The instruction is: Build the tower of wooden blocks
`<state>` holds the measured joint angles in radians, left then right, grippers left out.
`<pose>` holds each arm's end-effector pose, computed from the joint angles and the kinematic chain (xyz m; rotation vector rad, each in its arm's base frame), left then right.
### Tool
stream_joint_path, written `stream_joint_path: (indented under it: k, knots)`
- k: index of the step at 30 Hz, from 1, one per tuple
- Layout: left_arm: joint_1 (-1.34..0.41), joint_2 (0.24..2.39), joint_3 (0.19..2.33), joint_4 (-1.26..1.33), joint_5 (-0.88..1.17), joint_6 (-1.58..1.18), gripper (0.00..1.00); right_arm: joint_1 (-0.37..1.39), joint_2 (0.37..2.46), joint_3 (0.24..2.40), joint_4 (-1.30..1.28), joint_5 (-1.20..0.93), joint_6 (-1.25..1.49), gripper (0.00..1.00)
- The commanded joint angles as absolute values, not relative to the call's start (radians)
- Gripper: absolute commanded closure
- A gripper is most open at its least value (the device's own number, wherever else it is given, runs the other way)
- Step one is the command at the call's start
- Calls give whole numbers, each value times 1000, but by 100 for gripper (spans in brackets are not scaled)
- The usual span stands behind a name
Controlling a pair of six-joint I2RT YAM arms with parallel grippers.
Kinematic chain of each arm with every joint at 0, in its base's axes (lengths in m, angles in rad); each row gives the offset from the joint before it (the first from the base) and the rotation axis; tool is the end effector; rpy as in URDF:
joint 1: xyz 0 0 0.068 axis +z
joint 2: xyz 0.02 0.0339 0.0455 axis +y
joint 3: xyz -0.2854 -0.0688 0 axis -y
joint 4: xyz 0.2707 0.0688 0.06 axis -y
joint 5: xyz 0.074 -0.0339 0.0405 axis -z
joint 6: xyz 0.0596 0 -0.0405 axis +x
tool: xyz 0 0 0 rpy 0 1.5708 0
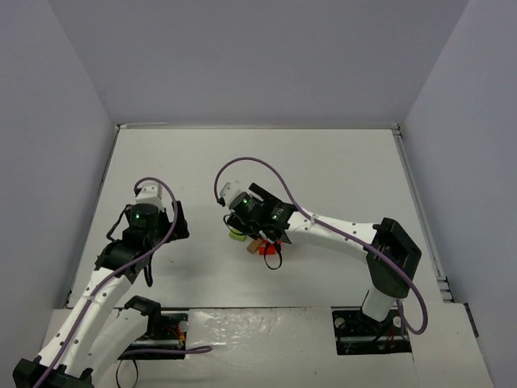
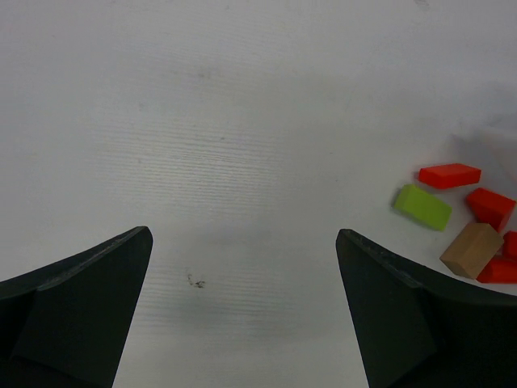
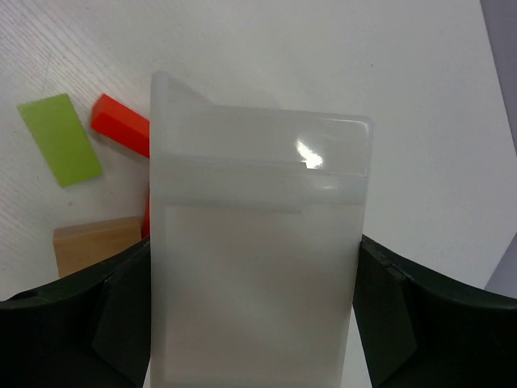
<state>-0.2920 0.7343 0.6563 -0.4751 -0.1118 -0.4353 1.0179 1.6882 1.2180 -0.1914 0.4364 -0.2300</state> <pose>0.1897 -0.0501 0.2735 -0.2193 2.1246 -0.3120 0.2435 0.3467 0.2491 -1.0665 1.8801 -0.0369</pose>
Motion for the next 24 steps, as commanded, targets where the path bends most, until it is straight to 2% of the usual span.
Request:
stream_joint_path:
  k: [1, 9, 14, 19, 24]
  knots:
    - [-285, 703, 673, -468, -196, -468, 3, 1058, 1664, 1210, -123, 584, -232, 100]
    - [-285, 731, 667, -458, -140, -481, 3, 1030, 1640, 1156, -81, 602, -218, 100]
    - [-285, 770, 670, -446, -91, -475, 3, 949, 1577, 1170, -70, 507, -172, 100]
    - [-285, 775, 668, -435, -75, -470, 3, 810, 1497, 1209, -69, 284, -73, 100]
    - [-285, 777, 663, -415, -37, -458, 3, 540, 1488, 1230, -72, -63, 60, 100]
